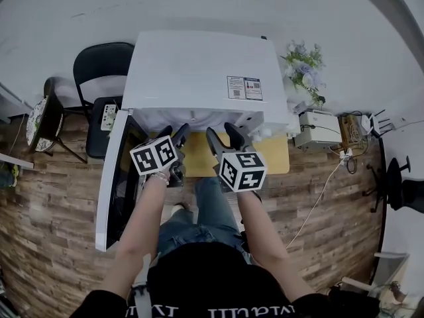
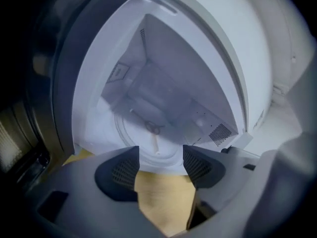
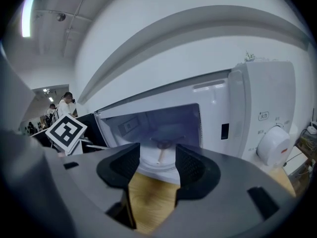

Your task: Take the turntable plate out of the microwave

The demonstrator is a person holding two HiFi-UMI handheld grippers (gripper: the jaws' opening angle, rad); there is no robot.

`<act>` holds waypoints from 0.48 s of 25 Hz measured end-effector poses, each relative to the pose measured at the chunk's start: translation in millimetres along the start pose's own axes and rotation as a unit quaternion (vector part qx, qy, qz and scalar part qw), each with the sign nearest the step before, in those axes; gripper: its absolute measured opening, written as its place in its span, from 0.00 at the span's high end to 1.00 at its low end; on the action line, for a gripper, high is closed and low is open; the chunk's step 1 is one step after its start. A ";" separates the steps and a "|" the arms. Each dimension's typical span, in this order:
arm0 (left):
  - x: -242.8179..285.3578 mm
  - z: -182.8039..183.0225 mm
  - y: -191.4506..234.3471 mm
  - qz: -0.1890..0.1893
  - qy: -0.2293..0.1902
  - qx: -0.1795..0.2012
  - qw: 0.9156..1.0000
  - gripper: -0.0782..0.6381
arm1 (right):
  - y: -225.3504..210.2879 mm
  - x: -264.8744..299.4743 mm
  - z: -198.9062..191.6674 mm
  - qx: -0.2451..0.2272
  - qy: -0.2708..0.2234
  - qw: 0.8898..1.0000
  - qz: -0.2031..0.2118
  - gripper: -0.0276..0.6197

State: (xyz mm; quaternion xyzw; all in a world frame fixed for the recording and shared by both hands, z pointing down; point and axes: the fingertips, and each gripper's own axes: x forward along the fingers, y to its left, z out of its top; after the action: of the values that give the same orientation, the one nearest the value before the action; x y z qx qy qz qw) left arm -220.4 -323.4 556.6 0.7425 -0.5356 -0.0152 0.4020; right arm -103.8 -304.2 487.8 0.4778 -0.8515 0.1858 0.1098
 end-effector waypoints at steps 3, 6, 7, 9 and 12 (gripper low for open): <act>9.4 -1.2 8.0 -0.001 -0.006 -0.068 0.998 0.50 | -5.3 4.5 -0.3 -0.003 0.005 1.000 0.000 0.60; 17.0 -0.9 15.5 0.011 -0.014 -0.119 0.993 0.50 | -8.2 9.5 -0.4 -0.004 0.009 1.000 0.003 0.60; 19.3 -1.2 18.0 0.017 -0.016 -0.135 0.991 0.50 | -8.9 11.2 -0.5 -0.003 0.010 1.000 0.003 0.60; 23.9 -2.4 22.1 0.024 -0.020 -0.173 0.984 0.50 | -9.8 14.4 -1.6 -0.001 0.012 1.000 0.005 0.60; 29.3 -0.7 25.4 0.009 -0.036 -0.246 0.969 0.50 | -9.7 17.5 -5.7 0.001 0.015 1.000 0.007 0.61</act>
State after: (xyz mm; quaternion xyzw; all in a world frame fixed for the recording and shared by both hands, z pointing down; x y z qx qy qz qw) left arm -227.4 -349.3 584.6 0.6147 -0.5364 -0.1695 0.5529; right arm -104.5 -319.9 501.4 0.4688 -0.8532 0.1944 0.1204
